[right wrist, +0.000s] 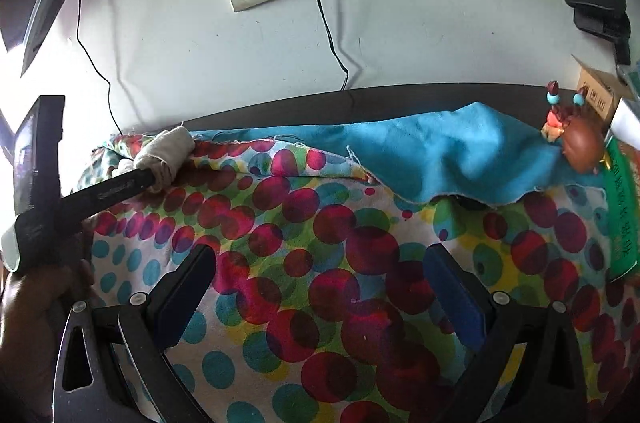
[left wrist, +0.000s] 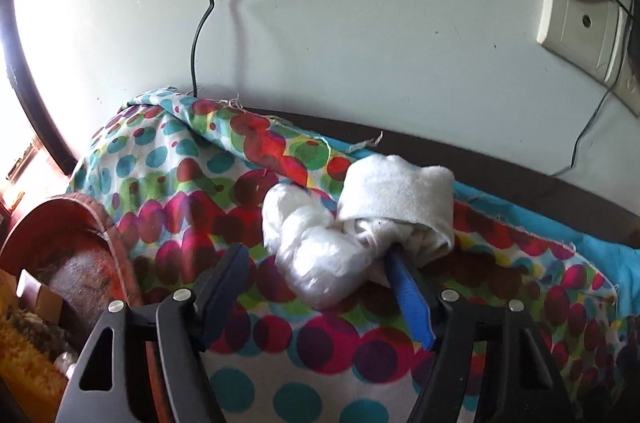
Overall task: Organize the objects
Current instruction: 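Carry the white bundle into the red tray and open the left gripper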
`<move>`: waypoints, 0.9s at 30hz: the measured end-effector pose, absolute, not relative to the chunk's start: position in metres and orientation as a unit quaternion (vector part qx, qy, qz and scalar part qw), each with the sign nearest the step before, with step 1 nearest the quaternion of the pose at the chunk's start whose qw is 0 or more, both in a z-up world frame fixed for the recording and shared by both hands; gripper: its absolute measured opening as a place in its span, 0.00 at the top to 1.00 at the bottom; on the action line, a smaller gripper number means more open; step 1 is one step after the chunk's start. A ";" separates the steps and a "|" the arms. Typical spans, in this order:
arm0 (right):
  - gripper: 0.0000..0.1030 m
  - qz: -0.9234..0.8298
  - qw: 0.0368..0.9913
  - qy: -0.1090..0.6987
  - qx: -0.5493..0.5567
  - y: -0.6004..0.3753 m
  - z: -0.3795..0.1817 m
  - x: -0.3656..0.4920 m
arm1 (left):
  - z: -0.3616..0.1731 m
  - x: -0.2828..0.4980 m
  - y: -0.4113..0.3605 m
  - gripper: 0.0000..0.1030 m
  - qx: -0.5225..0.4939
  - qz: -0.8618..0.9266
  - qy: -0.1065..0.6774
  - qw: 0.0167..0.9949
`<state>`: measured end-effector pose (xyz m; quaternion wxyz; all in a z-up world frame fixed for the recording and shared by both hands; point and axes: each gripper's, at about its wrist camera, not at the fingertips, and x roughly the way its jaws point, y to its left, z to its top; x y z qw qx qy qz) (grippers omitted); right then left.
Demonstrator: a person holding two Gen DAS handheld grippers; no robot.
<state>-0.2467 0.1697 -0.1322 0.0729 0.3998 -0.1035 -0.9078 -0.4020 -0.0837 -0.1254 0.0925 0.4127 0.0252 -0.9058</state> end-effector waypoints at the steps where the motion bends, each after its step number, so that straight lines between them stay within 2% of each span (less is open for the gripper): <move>1: 0.00 -0.907 0.075 -0.104 0.400 0.169 -0.132 -0.247 | -0.127 -0.404 -0.085 0.34 0.415 -0.905 0.031 0.087; 3: 0.00 -0.907 0.077 -0.104 0.402 0.168 -0.132 -0.247 | -0.127 -0.407 -0.087 0.59 0.415 -0.906 0.043 0.069; 6: 0.00 -0.906 0.082 -0.108 0.402 0.168 -0.133 -0.246 | -0.125 -0.406 -0.085 0.64 0.416 -0.907 0.040 0.060; 11: 0.00 -0.904 0.081 -0.114 0.404 0.171 -0.134 -0.245 | -0.098 -0.386 -0.081 0.68 0.390 -0.918 0.048 0.048; 20: 0.00 -0.905 0.076 -0.111 0.404 0.171 -0.132 -0.245 | -0.068 -0.341 -0.074 0.69 0.372 -0.927 0.046 0.018; 27: 0.00 -0.905 0.072 -0.105 0.406 0.172 -0.133 -0.245 | -0.058 -0.269 -0.106 0.69 0.374 -0.924 0.070 0.030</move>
